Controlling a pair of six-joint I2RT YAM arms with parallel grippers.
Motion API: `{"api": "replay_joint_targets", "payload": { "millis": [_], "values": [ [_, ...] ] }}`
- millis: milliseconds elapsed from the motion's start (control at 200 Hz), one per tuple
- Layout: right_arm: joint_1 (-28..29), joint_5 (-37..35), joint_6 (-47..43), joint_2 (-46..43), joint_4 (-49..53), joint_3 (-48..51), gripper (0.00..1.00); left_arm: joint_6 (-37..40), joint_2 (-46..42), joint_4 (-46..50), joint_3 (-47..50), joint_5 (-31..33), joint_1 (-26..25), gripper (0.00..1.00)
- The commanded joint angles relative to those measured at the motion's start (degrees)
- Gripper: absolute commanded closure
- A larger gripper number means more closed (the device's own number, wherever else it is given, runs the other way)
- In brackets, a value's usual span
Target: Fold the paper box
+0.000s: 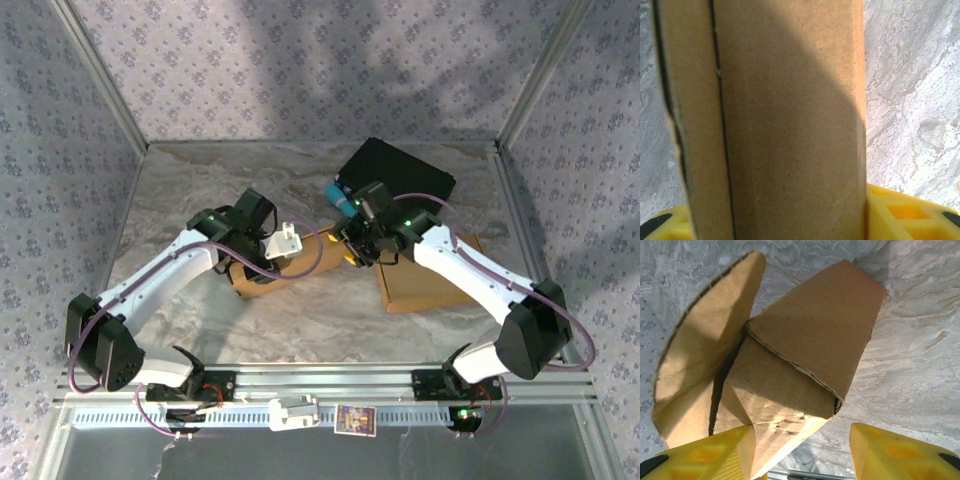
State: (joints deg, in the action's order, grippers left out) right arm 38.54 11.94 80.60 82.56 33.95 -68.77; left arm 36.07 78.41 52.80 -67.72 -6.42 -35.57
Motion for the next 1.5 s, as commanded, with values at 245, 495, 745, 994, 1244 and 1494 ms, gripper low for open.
{"api": "replay_joint_targets", "payload": {
  "millis": [245,495,745,994,1244,1494],
  "values": [
    [1.4,-2.7,0.5,6.7,11.5,-6.0,0.51,-2.0,0.4,-1.2,0.1,-2.6,1.1,0.42],
    [1.6,-3.8,-0.7,9.0,14.2,-10.1,0.59,-2.7,0.3,-2.0,0.2,-2.6,1.3,0.43],
    [1.4,-1.2,-2.2,11.3,16.6,-11.3,0.60,-2.9,-0.3,-2.5,0.5,-3.7,2.1,0.43],
    [1.6,-1.0,-6.1,15.0,23.4,-15.8,0.59,-3.4,-0.5,-3.2,0.9,-5.3,2.8,0.44],
    [2.0,-1.6,-6.6,14.2,21.3,-17.6,0.65,-3.5,-0.4,-2.9,1.3,-6.9,4.0,0.48],
    [0.2,-2.6,-18.5,10.1,21.7,-22.5,0.51,-0.7,-1.7,-1.0,1.5,-11.6,5.5,0.52]
  ]
}}
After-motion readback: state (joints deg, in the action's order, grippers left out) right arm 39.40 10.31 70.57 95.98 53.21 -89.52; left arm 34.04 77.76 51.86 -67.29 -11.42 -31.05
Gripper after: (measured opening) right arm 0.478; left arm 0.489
